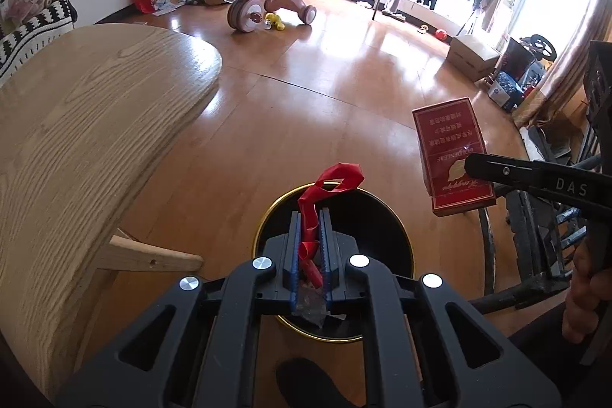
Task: Collect trash
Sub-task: 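Carry ribbon and red box to the bin and open both tools over it, then grasp the green-white wrapper with the left tool while the right tool grasps the crumpled foil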
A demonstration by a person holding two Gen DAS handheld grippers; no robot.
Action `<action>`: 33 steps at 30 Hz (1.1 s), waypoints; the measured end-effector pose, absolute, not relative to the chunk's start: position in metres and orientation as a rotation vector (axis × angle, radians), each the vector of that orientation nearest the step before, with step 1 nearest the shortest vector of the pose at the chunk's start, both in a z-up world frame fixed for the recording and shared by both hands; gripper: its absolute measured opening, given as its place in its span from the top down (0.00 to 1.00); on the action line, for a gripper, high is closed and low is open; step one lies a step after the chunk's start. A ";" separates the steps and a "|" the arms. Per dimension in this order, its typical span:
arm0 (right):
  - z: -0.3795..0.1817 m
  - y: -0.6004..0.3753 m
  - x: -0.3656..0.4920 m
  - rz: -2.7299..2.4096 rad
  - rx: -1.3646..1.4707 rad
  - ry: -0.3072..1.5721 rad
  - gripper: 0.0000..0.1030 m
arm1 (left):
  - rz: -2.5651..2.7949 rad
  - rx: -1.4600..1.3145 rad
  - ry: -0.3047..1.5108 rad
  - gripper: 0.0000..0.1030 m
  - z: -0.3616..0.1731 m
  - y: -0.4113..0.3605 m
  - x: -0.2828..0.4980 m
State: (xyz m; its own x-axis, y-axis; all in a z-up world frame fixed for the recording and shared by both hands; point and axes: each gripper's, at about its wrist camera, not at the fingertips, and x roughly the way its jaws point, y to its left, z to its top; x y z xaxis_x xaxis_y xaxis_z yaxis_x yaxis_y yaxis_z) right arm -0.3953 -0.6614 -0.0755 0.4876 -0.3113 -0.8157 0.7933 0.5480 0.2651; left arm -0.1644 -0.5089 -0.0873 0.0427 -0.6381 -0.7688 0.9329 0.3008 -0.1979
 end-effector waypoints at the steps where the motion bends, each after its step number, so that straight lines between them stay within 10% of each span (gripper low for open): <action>1: -0.076 -0.661 -0.395 -0.743 0.700 0.793 0.80 | -1.258 0.408 0.902 0.92 -0.088 -0.510 -0.165; 5: -0.076 -0.662 -0.395 -0.743 0.700 0.792 0.80 | -1.269 0.413 0.907 0.85 -0.089 -0.511 -0.166; 15: -0.076 -0.665 -0.394 -0.742 0.703 0.797 0.80 | -1.247 0.389 0.874 0.26 -0.086 -0.506 -0.168; 22: -0.077 -0.667 -0.393 -0.734 0.726 0.797 0.76 | -1.235 0.396 0.872 0.23 -0.084 -0.505 -0.166; 25: -0.075 -0.667 -0.392 -0.740 0.725 0.789 0.37 | -1.232 0.399 0.872 0.22 -0.083 -0.504 -0.164; 33: -0.068 -0.662 -0.383 -0.721 0.709 0.772 0.34 | -1.211 0.406 0.844 0.19 -0.074 -0.491 -0.161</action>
